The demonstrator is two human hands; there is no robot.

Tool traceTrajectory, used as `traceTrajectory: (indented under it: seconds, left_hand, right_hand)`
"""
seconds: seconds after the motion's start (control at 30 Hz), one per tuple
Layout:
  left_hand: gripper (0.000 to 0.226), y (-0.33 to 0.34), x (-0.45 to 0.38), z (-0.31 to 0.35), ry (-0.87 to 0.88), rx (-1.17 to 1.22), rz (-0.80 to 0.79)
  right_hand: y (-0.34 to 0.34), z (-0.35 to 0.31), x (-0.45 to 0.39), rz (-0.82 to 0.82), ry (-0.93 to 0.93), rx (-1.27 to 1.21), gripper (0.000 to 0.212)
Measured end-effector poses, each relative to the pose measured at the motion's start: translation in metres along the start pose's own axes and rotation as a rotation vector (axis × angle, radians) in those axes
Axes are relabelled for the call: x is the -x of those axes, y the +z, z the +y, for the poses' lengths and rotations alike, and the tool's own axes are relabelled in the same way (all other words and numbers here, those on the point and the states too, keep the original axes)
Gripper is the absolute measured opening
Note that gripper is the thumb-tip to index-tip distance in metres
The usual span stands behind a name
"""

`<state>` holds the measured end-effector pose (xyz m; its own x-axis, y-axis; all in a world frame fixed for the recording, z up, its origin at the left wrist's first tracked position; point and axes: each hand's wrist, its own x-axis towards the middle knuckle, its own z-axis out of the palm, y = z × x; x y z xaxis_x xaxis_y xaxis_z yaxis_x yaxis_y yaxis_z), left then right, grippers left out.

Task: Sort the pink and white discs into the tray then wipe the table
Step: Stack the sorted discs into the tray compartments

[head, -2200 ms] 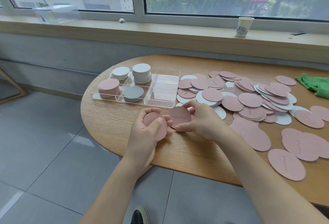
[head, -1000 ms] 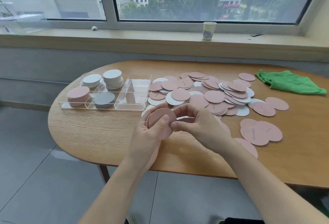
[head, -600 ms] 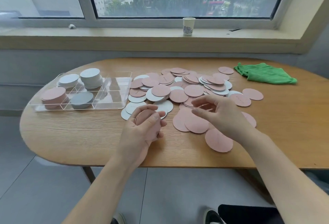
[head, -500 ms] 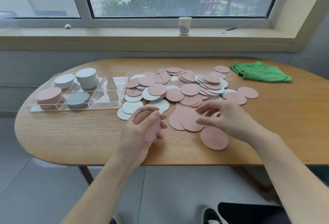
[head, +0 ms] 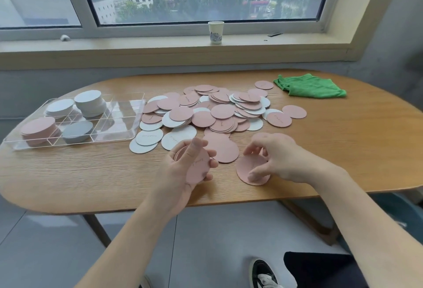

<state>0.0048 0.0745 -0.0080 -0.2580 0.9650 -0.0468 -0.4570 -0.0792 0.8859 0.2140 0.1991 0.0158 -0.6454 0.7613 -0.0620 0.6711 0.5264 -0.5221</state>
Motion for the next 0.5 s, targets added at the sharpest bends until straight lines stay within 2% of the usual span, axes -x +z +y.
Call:
traceTrajectory:
  seconds: [0.13, 0.23, 0.33, 0.4, 0.5]
  left_hand:
    - [0.079, 0.0, -0.001, -0.001, -0.013, 0.025, -0.004]
    - [0.076, 0.0, -0.001, -0.001, -0.018, 0.035, -0.001]
    - [0.072, 0.001, 0.0, 0.0, -0.02, -0.012, 0.011]
    - [0.072, 0.002, 0.001, 0.0, -0.034, -0.027, 0.011]
    - [0.081, 0.001, 0.0, 0.001, -0.056, 0.004, -0.024]
  right_hand:
    - [-0.003, 0.003, 0.004, 0.026, -0.016, -0.211, 0.019]
    - [-0.008, -0.006, 0.008, -0.012, -0.022, -0.489, 0.018]
    - [-0.004, -0.027, 0.008, -0.031, -0.122, -0.814, 0.018]
    - [0.005, -0.043, 0.005, -0.003, -0.165, -0.889, 0.015]
    - [0.024, -0.057, -0.004, 0.074, -0.161, -0.85, 0.015]
